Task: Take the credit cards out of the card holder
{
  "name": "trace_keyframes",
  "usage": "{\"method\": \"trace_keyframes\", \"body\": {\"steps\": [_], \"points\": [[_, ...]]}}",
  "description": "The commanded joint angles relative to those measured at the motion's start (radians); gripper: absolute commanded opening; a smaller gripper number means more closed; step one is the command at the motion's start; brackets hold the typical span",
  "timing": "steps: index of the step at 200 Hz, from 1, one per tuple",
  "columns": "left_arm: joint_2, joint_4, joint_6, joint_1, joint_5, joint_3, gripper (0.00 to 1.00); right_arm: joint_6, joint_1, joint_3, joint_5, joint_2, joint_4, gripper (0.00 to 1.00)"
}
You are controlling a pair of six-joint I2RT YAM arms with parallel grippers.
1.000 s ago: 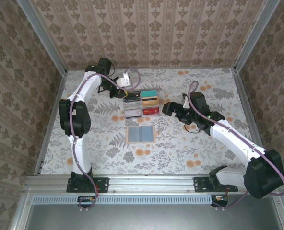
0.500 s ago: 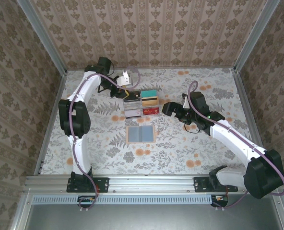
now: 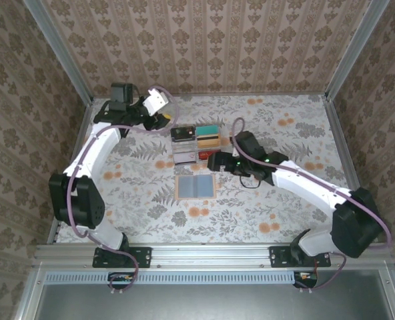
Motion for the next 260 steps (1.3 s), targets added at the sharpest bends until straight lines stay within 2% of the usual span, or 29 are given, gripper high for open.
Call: {"method": "trace_keyframes", "body": {"steps": [1, 29, 63, 77, 93, 126, 161, 182, 205, 231, 260], "points": [[-0.062, 0.157, -0.299, 0.001, -0.138, -0.106, 0.52, -0.043, 0.083, 0.076, 0.077, 0.094, -0.068, 0.96], [-0.143, 0.215, -0.497, 0.001, -0.253, -0.250, 0.54, -0.050, 0.187, 0.176, 0.133, 0.230, -0.118, 0.90], [-0.241, 0.212, -0.659, 0.002, -0.373, -0.388, 0.60, -0.034, 0.242, 0.269, 0.149, 0.379, -0.172, 0.78], [-0.283, 0.213, -0.734, 0.004, -0.417, -0.444, 0.66, -0.031, 0.257, 0.309, 0.174, 0.426, -0.194, 0.77], [-0.335, 0.211, -0.811, 0.005, -0.453, -0.515, 0.67, -0.042, 0.276, 0.362, 0.200, 0.482, -0.242, 0.77], [-0.440, 0.174, -0.875, 0.010, -0.524, -0.619, 0.72, -0.060, 0.304, 0.479, 0.239, 0.591, -0.316, 0.77], [-0.507, 0.099, -0.944, 0.025, -0.599, -0.662, 0.82, -0.077, 0.318, 0.577, 0.245, 0.677, -0.364, 0.77], [-0.535, 0.083, -0.973, 0.030, -0.635, -0.680, 0.84, -0.073, 0.321, 0.618, 0.255, 0.712, -0.392, 0.78], [-0.560, 0.065, -1.020, 0.034, -0.747, -0.693, 0.92, -0.063, 0.321, 0.630, 0.248, 0.735, -0.398, 0.82], [-0.573, 0.061, -1.010, 0.040, -0.751, -0.691, 0.93, -0.062, 0.321, 0.656, 0.233, 0.760, -0.409, 0.85], [-0.566, 0.061, -0.999, 0.042, -0.735, -0.691, 0.93, -0.055, 0.321, 0.682, 0.225, 0.798, -0.432, 0.85]]}}
